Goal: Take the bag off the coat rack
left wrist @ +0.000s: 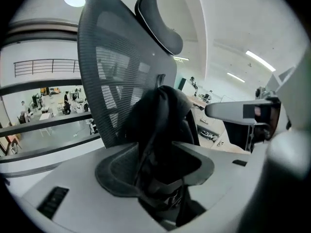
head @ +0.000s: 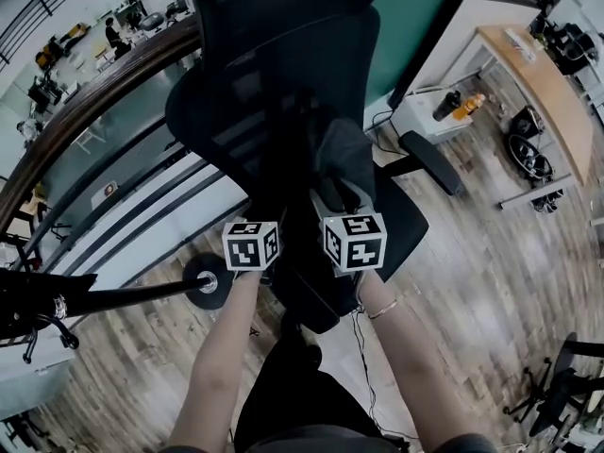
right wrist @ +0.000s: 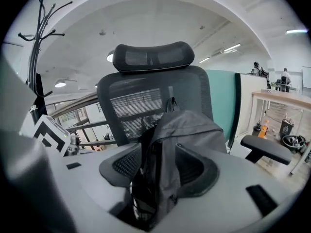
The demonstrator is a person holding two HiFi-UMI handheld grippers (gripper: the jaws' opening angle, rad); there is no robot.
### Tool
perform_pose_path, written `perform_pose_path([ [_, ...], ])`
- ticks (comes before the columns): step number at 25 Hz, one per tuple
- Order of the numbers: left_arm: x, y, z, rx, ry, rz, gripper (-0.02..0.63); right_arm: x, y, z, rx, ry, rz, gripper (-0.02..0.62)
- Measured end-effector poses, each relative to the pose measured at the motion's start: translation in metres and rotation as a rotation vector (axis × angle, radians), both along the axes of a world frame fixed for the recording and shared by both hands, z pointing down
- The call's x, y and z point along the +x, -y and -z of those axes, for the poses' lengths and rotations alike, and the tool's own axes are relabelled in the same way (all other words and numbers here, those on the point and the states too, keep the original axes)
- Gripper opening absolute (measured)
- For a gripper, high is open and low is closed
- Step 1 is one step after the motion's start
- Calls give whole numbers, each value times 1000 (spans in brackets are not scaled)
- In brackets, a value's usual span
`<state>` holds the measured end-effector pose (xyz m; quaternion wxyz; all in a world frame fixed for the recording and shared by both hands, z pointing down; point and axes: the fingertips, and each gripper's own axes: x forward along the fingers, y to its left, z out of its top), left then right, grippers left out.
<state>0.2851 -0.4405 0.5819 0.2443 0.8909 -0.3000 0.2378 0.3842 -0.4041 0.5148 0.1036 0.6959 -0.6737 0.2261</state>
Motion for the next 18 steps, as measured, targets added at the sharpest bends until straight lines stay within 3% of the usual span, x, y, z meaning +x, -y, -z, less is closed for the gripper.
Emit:
perform_pose_path([
  [9, -25, -40, 40, 109, 7, -4, 173, -12, -67, 10, 25, 55, -45, 176],
  [18, -48, -95, 83, 196, -36, 9, 86, -26, -134, 29, 62, 36, -66, 54],
])
